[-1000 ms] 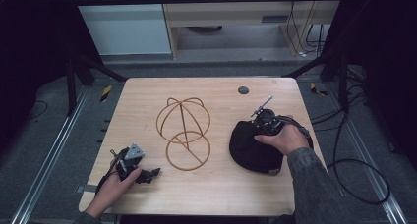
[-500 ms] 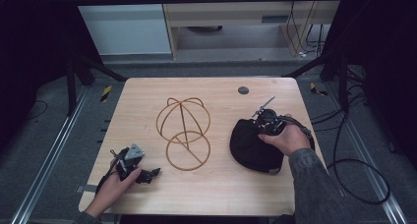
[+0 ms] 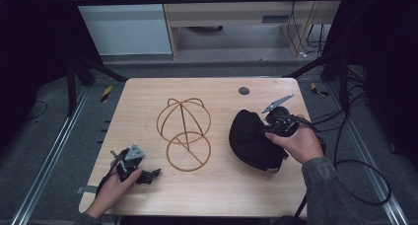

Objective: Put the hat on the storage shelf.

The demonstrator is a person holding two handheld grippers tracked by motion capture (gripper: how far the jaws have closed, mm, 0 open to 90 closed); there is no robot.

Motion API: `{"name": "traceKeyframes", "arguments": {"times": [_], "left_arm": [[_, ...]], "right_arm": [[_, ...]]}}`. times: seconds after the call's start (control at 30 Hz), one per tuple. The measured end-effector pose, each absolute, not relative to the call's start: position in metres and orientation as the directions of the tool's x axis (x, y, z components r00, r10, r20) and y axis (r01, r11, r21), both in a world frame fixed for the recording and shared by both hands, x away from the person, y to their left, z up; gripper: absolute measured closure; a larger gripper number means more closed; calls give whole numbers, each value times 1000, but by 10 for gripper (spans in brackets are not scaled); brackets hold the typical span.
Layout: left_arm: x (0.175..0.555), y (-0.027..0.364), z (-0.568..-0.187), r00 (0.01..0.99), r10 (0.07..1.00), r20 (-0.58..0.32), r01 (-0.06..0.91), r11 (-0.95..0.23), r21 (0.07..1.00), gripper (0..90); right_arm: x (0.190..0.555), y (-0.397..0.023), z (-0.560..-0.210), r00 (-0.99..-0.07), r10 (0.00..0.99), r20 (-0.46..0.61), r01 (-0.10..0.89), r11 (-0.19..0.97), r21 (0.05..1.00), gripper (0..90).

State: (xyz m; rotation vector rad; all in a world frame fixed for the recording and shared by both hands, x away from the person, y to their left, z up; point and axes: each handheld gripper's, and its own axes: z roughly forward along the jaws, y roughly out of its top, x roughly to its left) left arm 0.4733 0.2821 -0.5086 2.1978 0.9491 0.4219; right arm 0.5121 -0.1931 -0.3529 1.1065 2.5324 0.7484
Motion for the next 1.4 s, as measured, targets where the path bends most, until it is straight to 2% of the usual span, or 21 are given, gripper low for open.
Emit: {"name": "traceKeyframes", "arguments": {"times": [0.33, 0.87, 1.4], "left_arm": [[473, 282, -509, 676, 737, 20, 510, -487, 710, 0], [473, 281, -509, 666, 746, 18, 518, -479, 709, 0], [473, 280, -509, 665, 747, 18, 518, -479, 709, 0]], "right_arm": [[499, -199, -341, -657, 753, -42, 561, 525, 640, 777], [484, -195, -329, -670, 742, -33, 543, 519, 660, 778], [477, -191, -294, -674, 737, -50, 485, 493, 722, 778]]}}
